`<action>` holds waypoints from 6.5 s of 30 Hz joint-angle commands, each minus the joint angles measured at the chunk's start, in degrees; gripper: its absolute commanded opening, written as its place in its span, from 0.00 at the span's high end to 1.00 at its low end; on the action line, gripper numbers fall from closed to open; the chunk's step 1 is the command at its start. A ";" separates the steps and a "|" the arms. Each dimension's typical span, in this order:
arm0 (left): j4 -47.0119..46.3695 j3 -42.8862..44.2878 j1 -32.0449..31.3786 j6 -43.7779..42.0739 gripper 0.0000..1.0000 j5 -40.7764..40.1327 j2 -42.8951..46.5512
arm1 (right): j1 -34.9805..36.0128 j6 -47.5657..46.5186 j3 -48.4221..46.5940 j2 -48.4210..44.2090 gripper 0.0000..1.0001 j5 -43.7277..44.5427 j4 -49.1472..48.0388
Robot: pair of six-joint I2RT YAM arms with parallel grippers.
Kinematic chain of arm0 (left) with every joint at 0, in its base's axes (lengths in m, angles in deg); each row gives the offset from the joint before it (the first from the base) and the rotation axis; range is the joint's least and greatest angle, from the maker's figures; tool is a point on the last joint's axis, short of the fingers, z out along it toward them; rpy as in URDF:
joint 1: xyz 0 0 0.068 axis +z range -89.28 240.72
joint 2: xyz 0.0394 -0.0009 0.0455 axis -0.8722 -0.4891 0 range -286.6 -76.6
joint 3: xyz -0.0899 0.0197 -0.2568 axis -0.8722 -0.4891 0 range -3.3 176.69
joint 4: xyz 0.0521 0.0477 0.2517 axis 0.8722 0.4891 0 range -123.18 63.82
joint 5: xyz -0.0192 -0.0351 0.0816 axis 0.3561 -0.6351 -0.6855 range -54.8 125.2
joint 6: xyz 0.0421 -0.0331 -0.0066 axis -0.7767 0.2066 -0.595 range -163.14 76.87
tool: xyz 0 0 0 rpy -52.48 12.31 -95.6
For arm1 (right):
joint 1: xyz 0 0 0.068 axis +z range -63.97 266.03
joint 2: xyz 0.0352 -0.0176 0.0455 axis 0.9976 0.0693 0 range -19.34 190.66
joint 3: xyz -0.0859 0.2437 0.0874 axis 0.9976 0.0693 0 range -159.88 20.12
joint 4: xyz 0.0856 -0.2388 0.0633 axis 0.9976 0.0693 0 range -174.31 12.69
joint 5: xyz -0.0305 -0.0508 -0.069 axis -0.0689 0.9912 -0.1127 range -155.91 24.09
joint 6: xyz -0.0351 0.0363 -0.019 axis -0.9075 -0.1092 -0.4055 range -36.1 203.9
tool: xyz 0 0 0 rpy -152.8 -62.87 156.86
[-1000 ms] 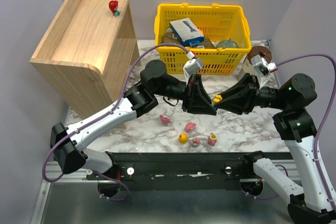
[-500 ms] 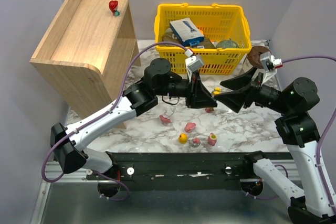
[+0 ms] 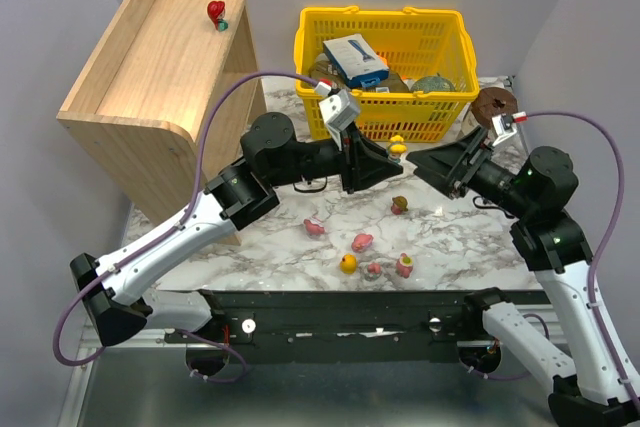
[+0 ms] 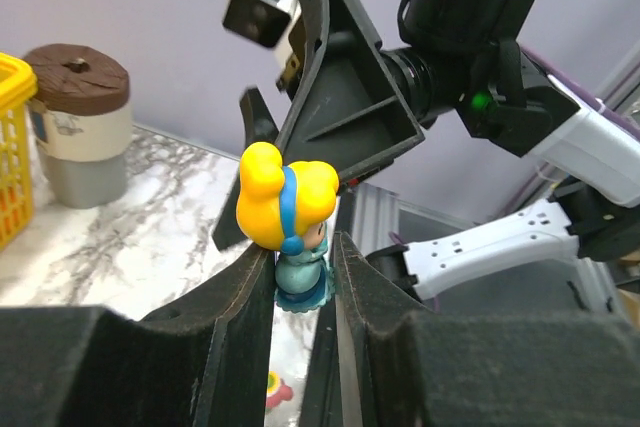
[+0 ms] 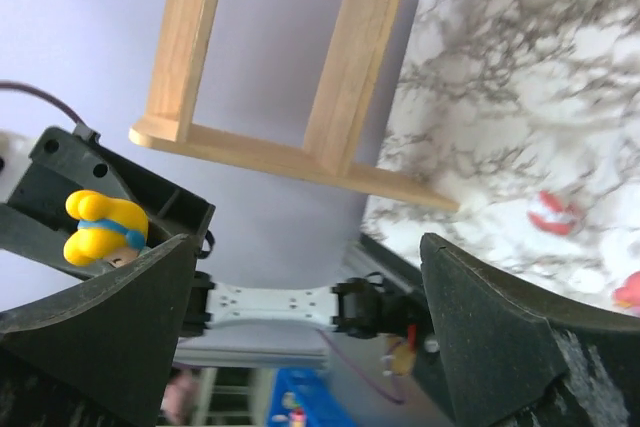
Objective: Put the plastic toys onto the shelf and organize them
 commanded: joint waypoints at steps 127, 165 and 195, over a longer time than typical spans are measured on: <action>-8.83 5.71 -5.74 -5.53 0.54 -8.61 -5.79 | 0.79 18.31 -3.70 5.09 0.88 -12.93 -19.59; -6.81 5.98 -5.74 -12.92 1.00 -15.29 -7.82 | 0.79 22.09 -4.76 5.71 0.40 -8.62 -15.11; 12.25 14.23 -0.48 -17.57 1.00 -33.91 -0.52 | -10.46 22.19 -0.89 5.26 0.13 -7.39 -15.37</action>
